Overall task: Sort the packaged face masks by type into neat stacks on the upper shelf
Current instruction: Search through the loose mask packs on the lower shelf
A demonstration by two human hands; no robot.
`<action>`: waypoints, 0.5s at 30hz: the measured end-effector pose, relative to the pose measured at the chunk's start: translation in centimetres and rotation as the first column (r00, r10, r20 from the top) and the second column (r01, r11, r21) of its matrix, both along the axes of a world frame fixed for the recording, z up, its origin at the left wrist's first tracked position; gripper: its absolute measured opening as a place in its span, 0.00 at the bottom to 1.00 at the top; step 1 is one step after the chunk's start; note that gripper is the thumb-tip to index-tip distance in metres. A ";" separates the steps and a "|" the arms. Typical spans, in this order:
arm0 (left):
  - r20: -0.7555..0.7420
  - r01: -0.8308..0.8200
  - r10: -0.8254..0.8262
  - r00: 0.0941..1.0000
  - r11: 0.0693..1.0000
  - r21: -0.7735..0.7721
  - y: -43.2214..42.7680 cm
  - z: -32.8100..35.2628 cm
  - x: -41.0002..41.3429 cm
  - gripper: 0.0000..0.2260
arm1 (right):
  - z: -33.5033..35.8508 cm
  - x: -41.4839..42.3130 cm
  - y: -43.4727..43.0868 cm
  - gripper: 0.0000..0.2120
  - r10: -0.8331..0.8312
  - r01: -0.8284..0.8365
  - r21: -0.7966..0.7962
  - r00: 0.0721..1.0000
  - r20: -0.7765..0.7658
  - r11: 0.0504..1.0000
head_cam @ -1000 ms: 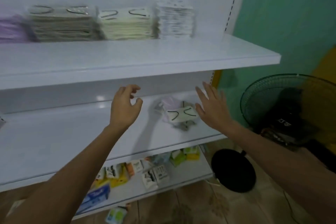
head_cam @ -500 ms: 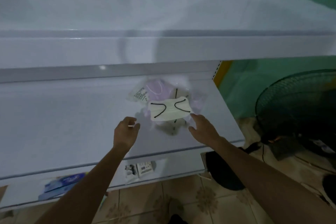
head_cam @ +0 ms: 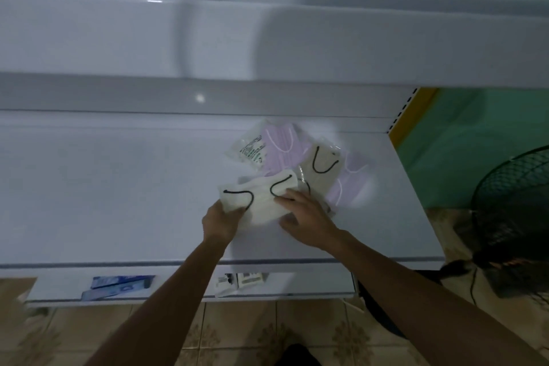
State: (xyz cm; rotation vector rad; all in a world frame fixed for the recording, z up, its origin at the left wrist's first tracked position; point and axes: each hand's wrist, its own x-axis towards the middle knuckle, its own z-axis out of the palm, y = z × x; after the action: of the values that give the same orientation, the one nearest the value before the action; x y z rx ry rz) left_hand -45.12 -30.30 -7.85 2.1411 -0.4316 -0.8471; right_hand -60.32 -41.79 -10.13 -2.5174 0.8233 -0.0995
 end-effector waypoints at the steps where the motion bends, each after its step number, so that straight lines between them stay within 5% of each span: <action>1: 0.006 -0.026 0.026 1.000 1.000 -0.009 0.6 0.3 0.3 0.29 | 0.2 0.0 0.3 0.23 -0.022 0.021 0.017 0.998 0.051 1.000; 4: 0.053 -0.078 0.079 0.996 0.997 -0.007 2.5 1.0 1.5 0.30 | -0.2 -0.3 -0.2 0.22 -0.102 0.118 -0.143 0.988 0.113 0.983; 7: 0.095 -0.148 0.146 0.985 0.989 0.018 4.2 1.1 3.5 0.24 | -0.7 0.2 -1.2 0.27 -0.056 0.049 -0.238 0.998 -0.026 0.970; 10: 0.119 -0.210 0.207 0.971 0.978 0.007 5.7 1.1 5.1 0.28 | -0.1 2.0 -1.2 0.38 -0.048 -0.007 -0.241 0.974 -0.221 0.971; 12: 0.132 -0.234 0.231 0.964 0.972 0.001 6.6 1.2 5.8 0.29 | 0.1 2.8 -1.2 0.41 -0.145 0.097 -0.179 0.949 -0.280 0.979; 15: 0.147 -0.235 0.231 0.962 0.972 0.012 7.7 0.9 6.8 0.23 | -0.6 2.0 -1.8 0.33 -0.265 0.235 -0.136 0.921 -0.284 0.962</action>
State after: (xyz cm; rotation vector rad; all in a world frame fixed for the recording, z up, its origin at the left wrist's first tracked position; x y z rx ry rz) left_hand -38.36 -22.62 -6.90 2.2356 -0.2334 -0.5713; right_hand -58.36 -43.58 -10.70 -2.5431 1.2917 0.1677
